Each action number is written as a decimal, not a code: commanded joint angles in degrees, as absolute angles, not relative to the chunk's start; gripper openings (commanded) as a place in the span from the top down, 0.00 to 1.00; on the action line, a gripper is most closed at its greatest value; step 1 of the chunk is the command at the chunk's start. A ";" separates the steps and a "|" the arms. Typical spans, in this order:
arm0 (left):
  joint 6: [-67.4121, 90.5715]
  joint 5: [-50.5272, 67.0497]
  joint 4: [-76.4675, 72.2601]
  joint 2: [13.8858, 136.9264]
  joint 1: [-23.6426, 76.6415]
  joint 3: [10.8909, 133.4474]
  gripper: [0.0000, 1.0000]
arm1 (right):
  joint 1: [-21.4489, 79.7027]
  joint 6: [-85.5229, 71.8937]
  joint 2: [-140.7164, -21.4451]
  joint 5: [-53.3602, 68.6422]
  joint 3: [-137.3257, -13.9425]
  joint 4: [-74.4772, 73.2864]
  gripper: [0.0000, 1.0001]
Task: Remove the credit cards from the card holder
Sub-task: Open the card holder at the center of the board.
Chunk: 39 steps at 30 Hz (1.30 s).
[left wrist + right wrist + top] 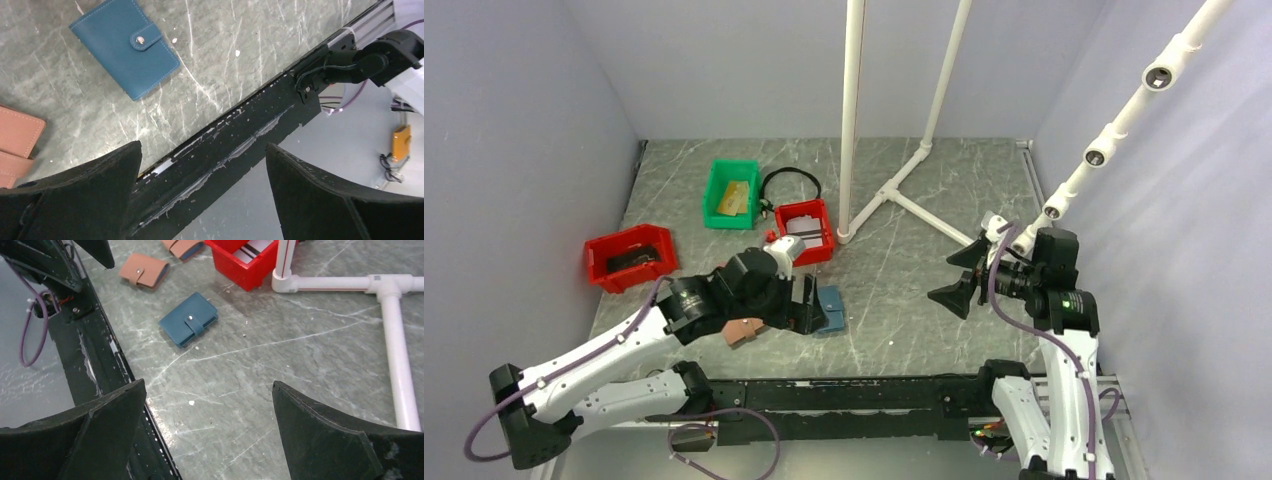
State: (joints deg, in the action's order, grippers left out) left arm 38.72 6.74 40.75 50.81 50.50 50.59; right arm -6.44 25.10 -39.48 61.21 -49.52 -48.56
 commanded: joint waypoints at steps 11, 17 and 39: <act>48.76 -15.33 24.35 52.19 57.30 41.11 0.01 | -5.89 43.97 -52.14 64.43 -46.25 -46.74 0.00; 49.12 -21.74 20.27 50.20 57.24 36.65 0.01 | -5.80 45.57 -50.94 61.29 -45.68 -48.20 0.00; 57.76 -4.79 18.93 72.75 46.80 41.25 0.24 | -1.99 45.74 -52.65 57.31 -46.30 -48.99 0.00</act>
